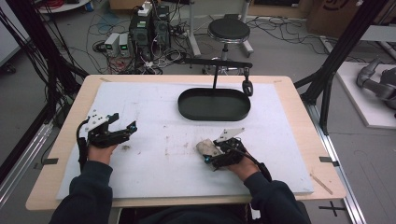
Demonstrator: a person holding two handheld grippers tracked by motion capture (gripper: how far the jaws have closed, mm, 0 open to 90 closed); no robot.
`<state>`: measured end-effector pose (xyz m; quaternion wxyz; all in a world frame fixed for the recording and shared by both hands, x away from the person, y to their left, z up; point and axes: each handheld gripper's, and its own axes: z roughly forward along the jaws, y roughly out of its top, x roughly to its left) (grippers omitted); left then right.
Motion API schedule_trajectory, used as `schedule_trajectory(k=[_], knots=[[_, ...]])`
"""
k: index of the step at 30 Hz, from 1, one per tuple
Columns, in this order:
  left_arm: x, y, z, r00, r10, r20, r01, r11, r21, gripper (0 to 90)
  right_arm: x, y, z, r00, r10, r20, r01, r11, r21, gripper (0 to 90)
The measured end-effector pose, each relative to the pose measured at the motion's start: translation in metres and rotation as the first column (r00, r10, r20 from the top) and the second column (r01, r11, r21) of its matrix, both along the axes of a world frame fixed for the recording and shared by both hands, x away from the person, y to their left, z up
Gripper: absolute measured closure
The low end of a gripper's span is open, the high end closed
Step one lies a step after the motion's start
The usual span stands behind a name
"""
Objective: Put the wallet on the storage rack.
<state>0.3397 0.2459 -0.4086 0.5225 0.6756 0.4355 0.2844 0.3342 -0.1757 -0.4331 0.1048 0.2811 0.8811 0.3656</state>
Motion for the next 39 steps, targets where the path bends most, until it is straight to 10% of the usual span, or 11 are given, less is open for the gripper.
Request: schedule_trajectory(k=[7,20,34,39], knots=[[0.001,0.0,-0.001,1.0,-0.001,-0.003,0.001,1.0,0.005,19.9,0.002,-0.014,0.011,0.9966,0.044,0.07,-0.038,0.995,-0.093,47.2],[0.001,-0.001,-0.001,1.0,0.001,0.0,-0.001,1.0,0.008,20.3,0.01,-0.023,0.004,0.9904,-0.13,0.047,0.131,0.991,-0.023,22.3],[0.001,-0.001,-0.001,1.0,0.003,0.004,-0.003,0.9999,0.016,20.4,0.013,-0.01,-0.01,0.9826,-0.173,0.068,0.18,0.976,-0.124,19.3],[0.001,-0.001,-0.001,1.0,0.008,0.001,-0.008,0.9998,0.017,20.5,0.012,-0.011,-0.007,0.9825,-0.182,0.038,0.186,0.975,-0.122,32.5]])
